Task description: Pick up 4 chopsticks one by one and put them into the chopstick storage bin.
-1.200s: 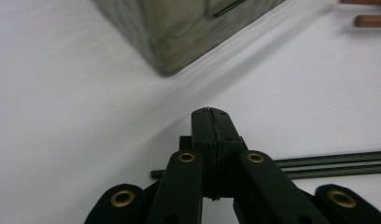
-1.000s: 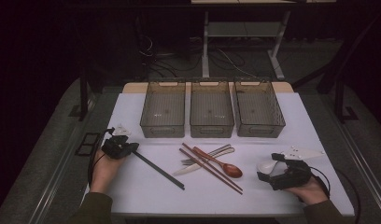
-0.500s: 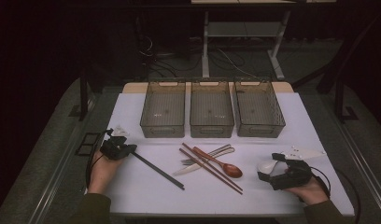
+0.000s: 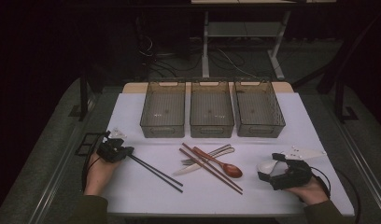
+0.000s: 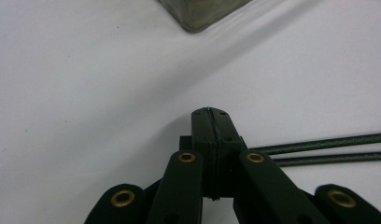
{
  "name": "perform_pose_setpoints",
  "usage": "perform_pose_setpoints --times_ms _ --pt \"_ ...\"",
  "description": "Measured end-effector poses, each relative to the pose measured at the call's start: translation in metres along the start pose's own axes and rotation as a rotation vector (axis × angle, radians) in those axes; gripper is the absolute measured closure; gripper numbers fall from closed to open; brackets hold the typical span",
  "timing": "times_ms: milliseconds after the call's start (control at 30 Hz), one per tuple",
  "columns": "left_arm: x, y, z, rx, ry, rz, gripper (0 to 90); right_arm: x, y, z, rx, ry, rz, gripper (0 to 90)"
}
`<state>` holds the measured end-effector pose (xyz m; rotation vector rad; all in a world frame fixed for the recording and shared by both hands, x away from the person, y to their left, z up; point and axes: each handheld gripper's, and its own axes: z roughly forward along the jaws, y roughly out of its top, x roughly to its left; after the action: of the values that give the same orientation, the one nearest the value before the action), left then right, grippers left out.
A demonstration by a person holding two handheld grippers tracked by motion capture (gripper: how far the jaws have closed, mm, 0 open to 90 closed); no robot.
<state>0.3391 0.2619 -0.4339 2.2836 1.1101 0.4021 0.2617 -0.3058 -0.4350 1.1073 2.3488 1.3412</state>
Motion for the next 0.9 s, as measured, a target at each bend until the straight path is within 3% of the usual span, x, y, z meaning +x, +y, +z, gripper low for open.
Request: perform_pose_setpoints --times_ms 600,900 --pt "-0.006 -0.012 -0.014 0.042 0.004 0.014 89.2 -0.001 0.000 -0.001 -0.003 -0.001 0.002 1.3" --pt "-0.009 -0.012 -0.016 0.030 -0.010 0.018 89.0 -0.001 0.000 -0.001 -0.002 0.000 0.003 1.3"
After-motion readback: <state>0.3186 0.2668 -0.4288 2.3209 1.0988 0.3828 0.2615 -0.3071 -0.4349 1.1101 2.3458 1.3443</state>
